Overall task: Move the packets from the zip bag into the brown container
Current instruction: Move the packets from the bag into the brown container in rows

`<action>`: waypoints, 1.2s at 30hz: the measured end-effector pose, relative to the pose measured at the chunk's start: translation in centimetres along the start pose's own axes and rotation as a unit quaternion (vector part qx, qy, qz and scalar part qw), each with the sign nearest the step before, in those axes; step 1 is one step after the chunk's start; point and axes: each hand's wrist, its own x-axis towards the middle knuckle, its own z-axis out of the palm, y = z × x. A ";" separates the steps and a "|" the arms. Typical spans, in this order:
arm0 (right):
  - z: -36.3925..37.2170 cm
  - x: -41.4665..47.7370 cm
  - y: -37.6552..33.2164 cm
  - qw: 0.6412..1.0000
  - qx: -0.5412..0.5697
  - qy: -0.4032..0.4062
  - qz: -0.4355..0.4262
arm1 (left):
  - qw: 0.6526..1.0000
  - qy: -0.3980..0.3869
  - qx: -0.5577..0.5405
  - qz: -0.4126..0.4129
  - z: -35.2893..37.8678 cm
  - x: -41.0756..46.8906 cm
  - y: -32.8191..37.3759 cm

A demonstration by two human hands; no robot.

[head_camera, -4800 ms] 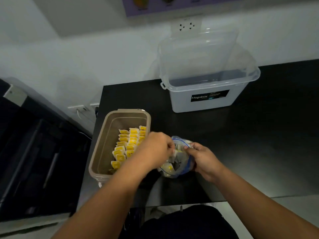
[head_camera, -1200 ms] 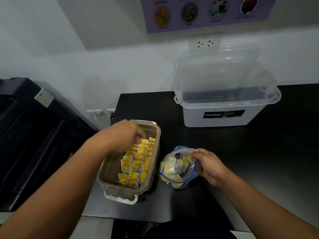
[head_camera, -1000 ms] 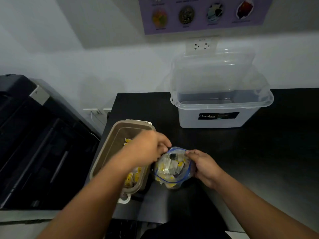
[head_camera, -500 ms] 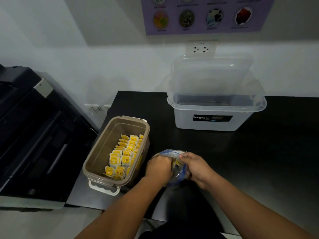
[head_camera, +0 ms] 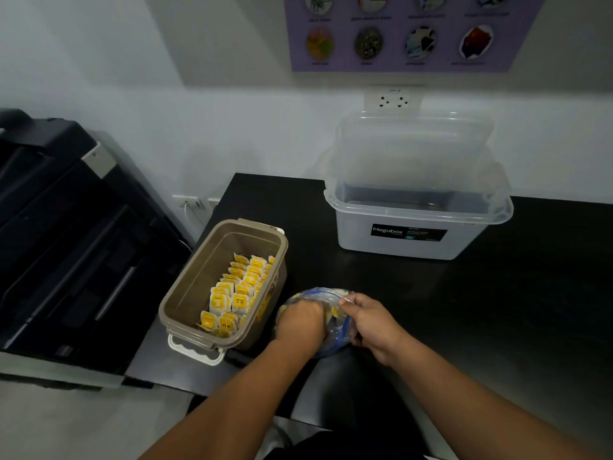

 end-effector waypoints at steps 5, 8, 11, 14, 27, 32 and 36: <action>0.0 -0.2 -0.3 1.000 0.000 0.002 0.003 | 1.000 -0.003 0.014 0.001 -0.1 -0.2 0.4; 0.0 -0.4 -0.3 1.000 -0.005 0.001 0.005 | 1.000 -0.012 0.020 0.008 -0.3 -0.3 0.1; 0.2 -0.4 -0.2 1.000 -0.008 0.010 0.000 | 0.999 -0.036 0.026 0.007 -1.0 0.3 -0.2; 0.3 -0.4 -0.2 1.000 -0.018 0.019 0.000 | 0.997 -0.054 0.047 -0.005 -1.3 0.4 -0.3; 1.3 -0.5 -0.2 0.999 0.022 0.048 -0.008 | 0.988 0.065 -0.114 0.086 -4.2 -2.6 -1.8; 2.0 -0.4 -0.2 0.995 0.077 0.058 -0.001 | 0.946 0.117 -0.280 0.114 -7.9 -4.2 -3.5; 2.8 -0.3 -0.2 0.992 0.110 0.069 -0.006 | 0.934 0.128 -0.305 0.136 -11.6 -4.9 -6.5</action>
